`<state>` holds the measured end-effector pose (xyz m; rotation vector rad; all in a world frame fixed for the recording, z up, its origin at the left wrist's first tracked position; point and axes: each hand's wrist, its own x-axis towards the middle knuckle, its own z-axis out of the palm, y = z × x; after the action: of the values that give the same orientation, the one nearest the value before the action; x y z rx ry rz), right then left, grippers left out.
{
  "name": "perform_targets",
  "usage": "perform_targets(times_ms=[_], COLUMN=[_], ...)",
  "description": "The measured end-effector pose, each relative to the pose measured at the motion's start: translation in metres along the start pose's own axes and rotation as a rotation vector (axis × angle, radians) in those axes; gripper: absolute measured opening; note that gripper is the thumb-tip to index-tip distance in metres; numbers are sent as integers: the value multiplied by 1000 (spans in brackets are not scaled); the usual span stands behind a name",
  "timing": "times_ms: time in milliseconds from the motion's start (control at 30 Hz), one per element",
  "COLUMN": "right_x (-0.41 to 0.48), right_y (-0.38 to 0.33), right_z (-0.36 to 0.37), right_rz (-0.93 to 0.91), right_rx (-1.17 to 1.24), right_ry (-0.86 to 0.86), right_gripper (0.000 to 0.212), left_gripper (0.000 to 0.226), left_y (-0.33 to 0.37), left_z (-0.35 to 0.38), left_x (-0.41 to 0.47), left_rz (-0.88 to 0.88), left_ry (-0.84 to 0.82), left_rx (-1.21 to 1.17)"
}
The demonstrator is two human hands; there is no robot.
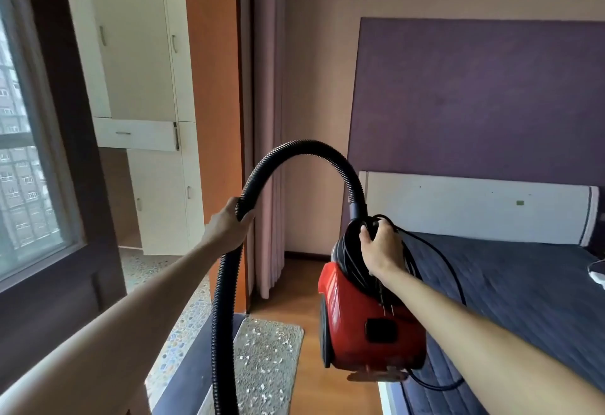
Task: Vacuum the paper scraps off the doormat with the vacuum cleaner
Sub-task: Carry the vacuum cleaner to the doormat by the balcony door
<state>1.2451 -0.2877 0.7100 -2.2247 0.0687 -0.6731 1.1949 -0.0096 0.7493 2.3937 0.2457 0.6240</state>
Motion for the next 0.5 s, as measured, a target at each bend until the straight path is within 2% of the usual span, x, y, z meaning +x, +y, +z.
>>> perform_targets(times_ms=[300, 500], right_x=[82, 129], right_y=[20, 30], right_z=[39, 71], right_rz=[-14, 4], right_rx=[2, 15], right_ry=[-33, -22], right_gripper=[28, 27], left_gripper=[42, 42], left_y=[-1, -3], left_z=[55, 88], left_x=[82, 134], left_rz=[-3, -4], left_ry=[60, 41], left_rx=[-61, -62])
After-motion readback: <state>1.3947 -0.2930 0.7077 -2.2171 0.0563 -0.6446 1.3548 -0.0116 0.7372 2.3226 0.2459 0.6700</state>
